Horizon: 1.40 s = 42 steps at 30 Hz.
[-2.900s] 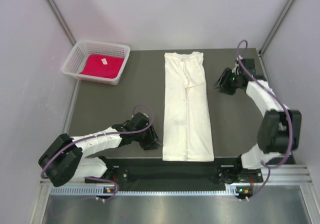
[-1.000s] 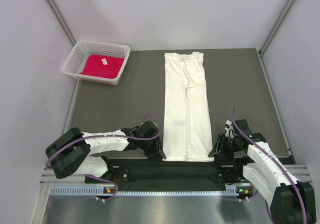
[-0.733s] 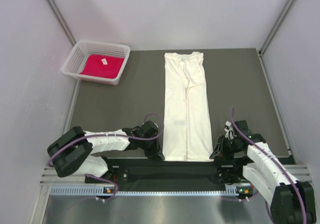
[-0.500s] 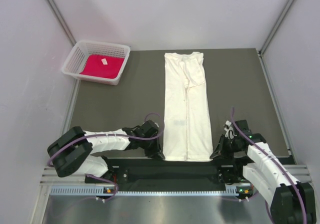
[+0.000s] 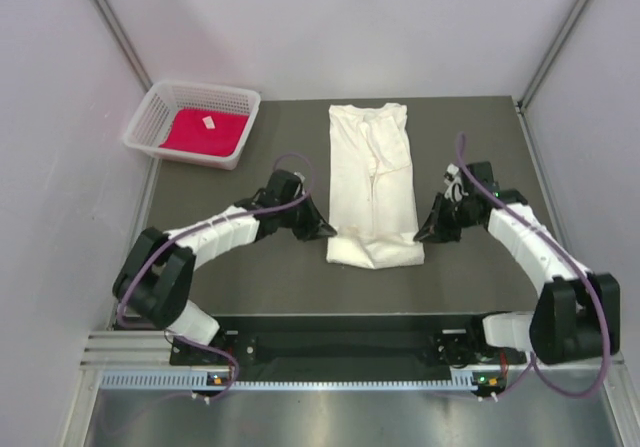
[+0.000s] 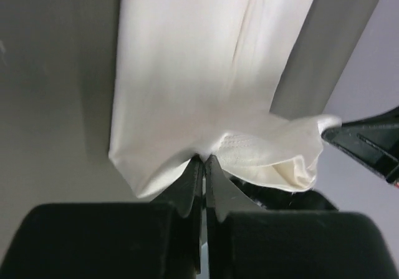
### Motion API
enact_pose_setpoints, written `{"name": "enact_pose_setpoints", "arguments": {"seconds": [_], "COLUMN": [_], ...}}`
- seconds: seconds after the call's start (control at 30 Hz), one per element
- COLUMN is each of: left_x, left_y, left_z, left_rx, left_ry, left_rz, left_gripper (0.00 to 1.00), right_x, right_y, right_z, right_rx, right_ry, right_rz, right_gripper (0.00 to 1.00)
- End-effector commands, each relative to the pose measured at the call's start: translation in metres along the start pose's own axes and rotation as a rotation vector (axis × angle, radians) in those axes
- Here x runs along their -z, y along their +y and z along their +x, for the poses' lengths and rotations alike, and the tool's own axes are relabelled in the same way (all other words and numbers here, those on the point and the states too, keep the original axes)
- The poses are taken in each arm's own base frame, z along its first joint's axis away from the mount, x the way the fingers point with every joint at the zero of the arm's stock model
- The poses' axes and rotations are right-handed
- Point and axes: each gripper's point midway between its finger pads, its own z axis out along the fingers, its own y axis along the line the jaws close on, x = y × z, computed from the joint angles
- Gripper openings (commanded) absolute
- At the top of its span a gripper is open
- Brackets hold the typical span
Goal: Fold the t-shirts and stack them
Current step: Fold the tshirt
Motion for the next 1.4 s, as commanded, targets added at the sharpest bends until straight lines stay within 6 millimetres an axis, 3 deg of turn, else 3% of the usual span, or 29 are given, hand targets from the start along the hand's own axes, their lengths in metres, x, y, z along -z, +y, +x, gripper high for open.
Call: {"name": "enact_pose_setpoints", "arguments": {"seconds": [0.0, 0.2, 0.23, 0.3, 0.5, 0.9, 1.27, 1.37], "left_x": [-0.008, -0.037, -0.037, -0.044, -0.050, -0.063, -0.078, -0.081], "left_y": [-0.013, -0.028, -0.037, -0.030, -0.038, -0.030, -0.020, -0.013], "left_z": [-0.041, -0.089, -0.099, -0.112, -0.152, -0.187, -0.191, -0.194], "left_rx": [-0.004, 0.008, -0.008, 0.019, 0.033, 0.075, 0.081, 0.077], "left_ry": [0.010, 0.066, 0.058, 0.055, 0.025, 0.004, 0.028, 0.024], "left_rz": [0.048, 0.092, 0.104, 0.089, 0.125, 0.146, 0.133, 0.092], "left_gripper": [0.00, 0.00, 0.00, 0.00, 0.00, 0.00, 0.00, 0.03], "right_x": [-0.002, -0.020, -0.023, -0.031, -0.045, -0.062, -0.076, -0.083], "right_y": [0.023, 0.037, 0.037, 0.039, 0.036, 0.022, 0.008, 0.006], "right_z": [-0.063, -0.121, -0.127, -0.143, -0.176, -0.200, -0.206, -0.211], "right_rx": [0.084, 0.082, 0.082, 0.086, 0.072, 0.045, 0.015, 0.012], "right_ry": [-0.082, -0.059, -0.055, -0.045, -0.038, -0.004, 0.032, 0.037], "right_rz": [-0.028, -0.057, -0.060, -0.064, -0.068, -0.086, -0.083, -0.084], "right_gripper": [0.00, 0.00, 0.00, 0.00, 0.00, 0.01, 0.06, 0.14]}}
